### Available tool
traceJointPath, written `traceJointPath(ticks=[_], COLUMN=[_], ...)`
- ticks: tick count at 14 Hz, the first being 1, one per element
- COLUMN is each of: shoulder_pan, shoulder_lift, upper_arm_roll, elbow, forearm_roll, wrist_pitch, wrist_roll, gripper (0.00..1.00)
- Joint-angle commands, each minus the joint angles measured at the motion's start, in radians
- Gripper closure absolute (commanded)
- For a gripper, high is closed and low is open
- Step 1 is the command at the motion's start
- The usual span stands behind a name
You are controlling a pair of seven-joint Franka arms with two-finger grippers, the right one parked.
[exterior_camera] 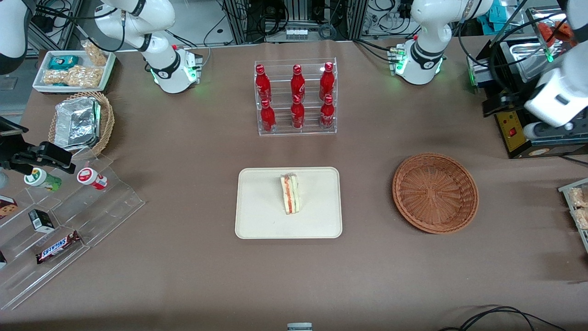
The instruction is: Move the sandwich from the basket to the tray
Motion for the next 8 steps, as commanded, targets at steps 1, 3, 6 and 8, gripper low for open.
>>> traceJointPath(ticks=[1, 3, 6, 8], shoulder_pan=[0.010, 0.010, 0.005, 0.004], shoulder_lift=[-0.003, 0.000, -0.001, -0.001], upper_arm_roll=[-0.016, -0.019, -0.029, -0.029], elbow=[0.022, 0.036, 0.037, 0.042], forearm_roll=[0.006, 0.007, 0.009, 0.006], wrist_pitch=[-0.010, -0.011, -0.005, -0.002], wrist_roll=[0.047, 0.039, 0.013, 0.004], gripper=[0.00, 0.00, 0.00, 0.00])
